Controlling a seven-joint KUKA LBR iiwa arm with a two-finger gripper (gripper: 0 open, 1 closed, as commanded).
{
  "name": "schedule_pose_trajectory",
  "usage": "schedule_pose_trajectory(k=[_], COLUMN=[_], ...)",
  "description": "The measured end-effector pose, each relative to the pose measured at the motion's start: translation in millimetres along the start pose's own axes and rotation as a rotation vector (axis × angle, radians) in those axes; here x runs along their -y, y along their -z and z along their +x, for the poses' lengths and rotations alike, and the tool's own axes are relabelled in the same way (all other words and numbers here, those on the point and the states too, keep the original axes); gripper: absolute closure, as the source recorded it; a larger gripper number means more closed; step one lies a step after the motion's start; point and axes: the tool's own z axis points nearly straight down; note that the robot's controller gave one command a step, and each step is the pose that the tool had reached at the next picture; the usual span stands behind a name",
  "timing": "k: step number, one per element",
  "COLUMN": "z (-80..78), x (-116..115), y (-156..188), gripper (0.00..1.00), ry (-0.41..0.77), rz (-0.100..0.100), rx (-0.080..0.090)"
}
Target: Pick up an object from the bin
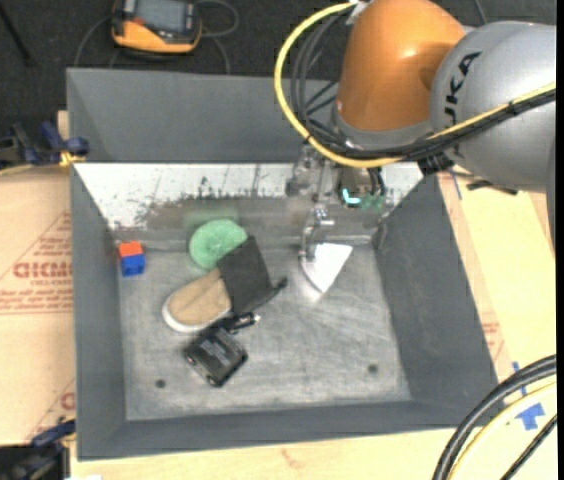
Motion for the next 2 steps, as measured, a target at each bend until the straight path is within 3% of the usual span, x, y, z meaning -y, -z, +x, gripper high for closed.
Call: schedule_pose_trajectory(k=[1,2], z=[-1.5,2.3], x=[0.0,-1.3], y=[4.8,-47.2], gripper=[0.00,0.00], ry=[0.000,0.048], rz=[0.000,0.001], rx=[0.008,0.014])
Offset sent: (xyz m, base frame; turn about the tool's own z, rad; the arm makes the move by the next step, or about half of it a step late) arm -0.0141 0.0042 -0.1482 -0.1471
